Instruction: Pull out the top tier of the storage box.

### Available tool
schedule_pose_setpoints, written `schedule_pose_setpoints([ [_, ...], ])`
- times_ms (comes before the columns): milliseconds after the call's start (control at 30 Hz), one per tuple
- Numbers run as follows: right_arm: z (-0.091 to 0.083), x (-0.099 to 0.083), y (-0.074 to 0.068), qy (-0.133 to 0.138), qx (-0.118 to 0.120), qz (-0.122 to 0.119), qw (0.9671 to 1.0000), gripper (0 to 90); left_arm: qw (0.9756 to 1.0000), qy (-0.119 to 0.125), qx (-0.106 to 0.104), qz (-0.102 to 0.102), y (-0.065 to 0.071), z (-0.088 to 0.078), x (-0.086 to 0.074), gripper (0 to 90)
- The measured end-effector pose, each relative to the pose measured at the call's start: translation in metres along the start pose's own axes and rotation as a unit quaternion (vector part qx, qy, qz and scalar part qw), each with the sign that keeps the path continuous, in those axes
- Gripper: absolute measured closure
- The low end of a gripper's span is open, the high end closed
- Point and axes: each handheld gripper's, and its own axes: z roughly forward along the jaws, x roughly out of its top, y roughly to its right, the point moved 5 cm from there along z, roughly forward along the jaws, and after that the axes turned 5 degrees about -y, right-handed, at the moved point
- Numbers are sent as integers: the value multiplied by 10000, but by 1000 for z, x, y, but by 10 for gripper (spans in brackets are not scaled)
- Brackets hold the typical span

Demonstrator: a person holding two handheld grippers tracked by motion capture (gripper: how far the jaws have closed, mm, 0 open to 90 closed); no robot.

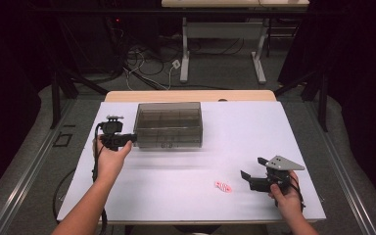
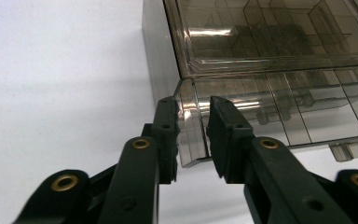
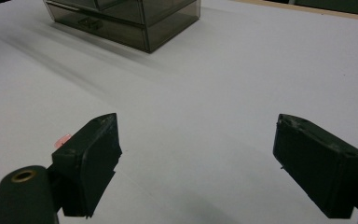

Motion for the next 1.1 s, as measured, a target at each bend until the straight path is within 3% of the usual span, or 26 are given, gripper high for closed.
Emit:
schedule_pose_setpoints([
  [167, -1, -1, 1, -93, 12, -39, 9999, 143, 9999, -139, 52, -38, 2, 9, 2, 766],
  [433, 0, 0, 1, -28, -2, -2, 10000, 143, 9994, -232, 150, -195, 5, 17, 3, 812],
  [500, 1, 0, 1, -1, 9, -35, 10000, 143, 9993, -257, 157, -228, 5, 17, 3, 829],
  [533, 0, 0, 1, -1, 10, -29, 10000, 143, 9991, -237, 102, -339, 4, 17, 4, 828],
  [1100, 2, 2, 0, 19, 39, 8, 10000, 143, 9974, -259, 72, -674, 4, 13, -2, 828],
])
